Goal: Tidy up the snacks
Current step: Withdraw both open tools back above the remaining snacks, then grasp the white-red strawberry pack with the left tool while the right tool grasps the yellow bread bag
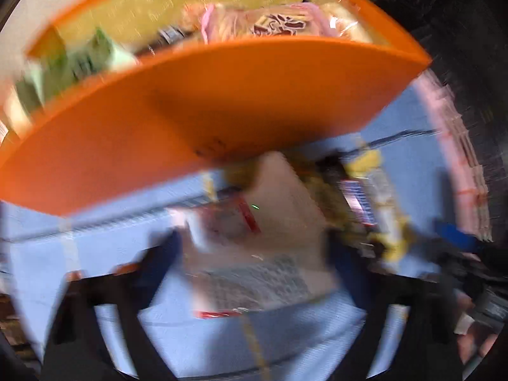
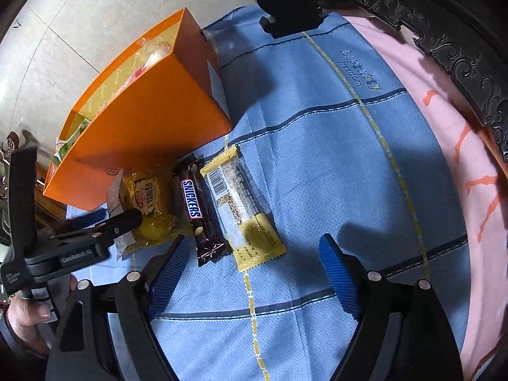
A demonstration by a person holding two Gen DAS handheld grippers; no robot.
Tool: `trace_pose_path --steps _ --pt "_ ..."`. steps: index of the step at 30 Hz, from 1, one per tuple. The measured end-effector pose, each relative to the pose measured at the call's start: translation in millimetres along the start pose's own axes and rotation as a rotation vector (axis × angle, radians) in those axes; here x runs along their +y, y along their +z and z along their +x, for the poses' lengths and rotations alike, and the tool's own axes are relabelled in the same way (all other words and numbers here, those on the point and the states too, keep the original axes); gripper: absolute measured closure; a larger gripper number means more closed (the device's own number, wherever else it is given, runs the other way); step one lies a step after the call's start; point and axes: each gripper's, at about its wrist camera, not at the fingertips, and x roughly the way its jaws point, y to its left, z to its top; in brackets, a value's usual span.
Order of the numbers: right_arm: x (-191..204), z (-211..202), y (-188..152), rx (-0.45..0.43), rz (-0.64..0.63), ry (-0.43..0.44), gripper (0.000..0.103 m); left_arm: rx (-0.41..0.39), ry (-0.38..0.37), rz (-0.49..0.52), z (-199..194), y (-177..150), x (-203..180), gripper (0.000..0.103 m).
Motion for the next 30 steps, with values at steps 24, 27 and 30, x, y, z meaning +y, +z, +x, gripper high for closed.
trace_pose_path --steps 24,27,30 --pt "125.6 35.4 14.2 0.072 -0.272 0.015 0.018 0.007 0.054 -0.191 -24.1 -44.5 108.7 0.073" --pt "130.0 41.4 15.5 0.091 -0.28 0.006 0.018 -0.028 0.047 -0.154 -28.1 -33.9 102.4 0.063" --pt "130.6 47.0 16.8 0.105 -0.269 0.015 0.018 -0.089 0.071 -0.104 -35.5 -25.5 92.0 0.042"
